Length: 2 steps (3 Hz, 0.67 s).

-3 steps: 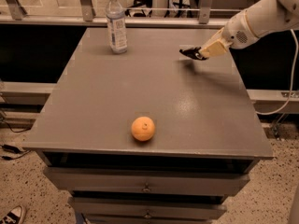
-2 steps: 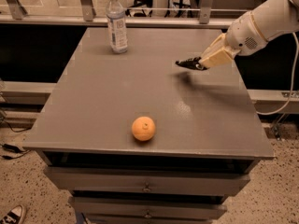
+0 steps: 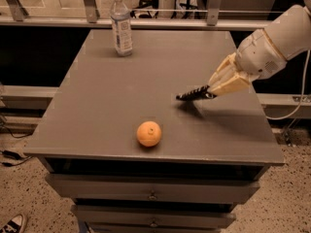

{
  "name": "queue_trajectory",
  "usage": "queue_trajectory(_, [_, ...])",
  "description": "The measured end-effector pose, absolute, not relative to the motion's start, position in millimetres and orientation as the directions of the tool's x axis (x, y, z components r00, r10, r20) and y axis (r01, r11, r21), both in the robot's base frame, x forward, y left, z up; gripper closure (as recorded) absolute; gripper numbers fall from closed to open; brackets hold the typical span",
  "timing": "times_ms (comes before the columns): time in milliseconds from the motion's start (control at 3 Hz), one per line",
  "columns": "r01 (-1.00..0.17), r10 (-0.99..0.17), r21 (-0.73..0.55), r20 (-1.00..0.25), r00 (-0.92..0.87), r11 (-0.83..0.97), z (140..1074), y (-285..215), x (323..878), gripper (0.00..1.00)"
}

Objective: Move rxbar chocolate near orange

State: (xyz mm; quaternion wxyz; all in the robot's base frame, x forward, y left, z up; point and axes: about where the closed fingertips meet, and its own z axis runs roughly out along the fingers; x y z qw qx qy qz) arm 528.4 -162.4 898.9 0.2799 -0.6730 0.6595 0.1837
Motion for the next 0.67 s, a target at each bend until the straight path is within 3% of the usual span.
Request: queue_trajectory(667, [-0.977,-0.765,-0.101,-0.609,0.212,-0.19,874,-123,462,1.0])
